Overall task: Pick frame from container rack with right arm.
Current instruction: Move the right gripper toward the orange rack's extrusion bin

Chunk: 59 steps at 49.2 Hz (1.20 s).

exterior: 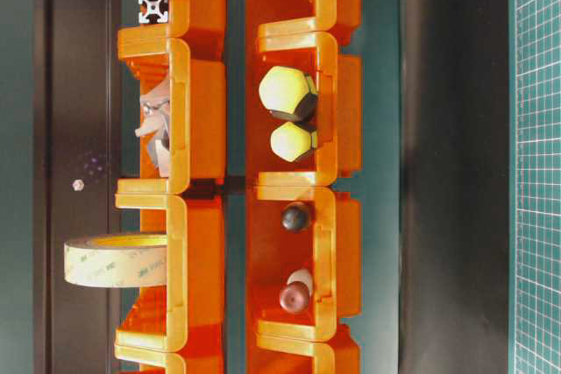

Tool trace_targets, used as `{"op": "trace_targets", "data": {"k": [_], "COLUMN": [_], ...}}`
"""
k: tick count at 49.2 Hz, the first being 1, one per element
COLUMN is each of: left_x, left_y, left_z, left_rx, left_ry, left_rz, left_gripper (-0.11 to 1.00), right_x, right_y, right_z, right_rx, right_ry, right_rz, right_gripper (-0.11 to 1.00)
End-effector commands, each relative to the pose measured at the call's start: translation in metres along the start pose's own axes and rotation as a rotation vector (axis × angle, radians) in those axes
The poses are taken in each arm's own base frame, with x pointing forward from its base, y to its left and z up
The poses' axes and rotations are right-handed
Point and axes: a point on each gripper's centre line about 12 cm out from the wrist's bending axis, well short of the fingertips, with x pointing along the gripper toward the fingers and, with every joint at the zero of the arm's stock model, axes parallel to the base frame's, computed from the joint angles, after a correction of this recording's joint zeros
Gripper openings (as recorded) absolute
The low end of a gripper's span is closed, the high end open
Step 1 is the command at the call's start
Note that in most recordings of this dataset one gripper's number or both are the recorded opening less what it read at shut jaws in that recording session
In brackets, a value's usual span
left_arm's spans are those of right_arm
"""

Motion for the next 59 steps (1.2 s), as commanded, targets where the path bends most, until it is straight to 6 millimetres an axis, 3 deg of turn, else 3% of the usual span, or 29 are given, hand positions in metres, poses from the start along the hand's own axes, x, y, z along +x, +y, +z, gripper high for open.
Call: {"op": "trace_targets", "data": {"k": [1,12,27,35,46,59], "left_x": [0.002,-0.007,-0.014,-0.012,-0.013,-0.012], "left_y": [-0.002,-0.001,-0.001,0.0,0.001,0.001], "left_z": [0.023,0.052,0.053,0.05,0.05,0.049], "left_rx": [0.03,0.035,0.032,0.032,0.033,0.03], "left_ry": [-0.061,-0.091,-0.023,-0.011,-0.011,-0.003], "left_rz": [-0.015,-0.008,-0.006,0.0,0.006,0.006], "left_gripper": [0.06,0.0,0.0,0.0,0.0,0.0], "right_x": [0.0,-0.009,-0.013,-0.003,0.023,0.047], "right_y": [0.002,0.005,0.014,0.016,0.024,0.036], "right_z": [0.015,0.06,0.108,0.116,0.128,0.11], "right_rx": [0.007,0.007,-0.024,-0.116,-0.308,-0.569], "right_ry": [-0.043,0.095,0.392,0.588,0.676,0.816], "right_rz": [0.01,0.025,0.065,0.051,-0.006,-0.251], "right_gripper": [0.02,0.02,0.02,0.02,0.02,0.02]}}
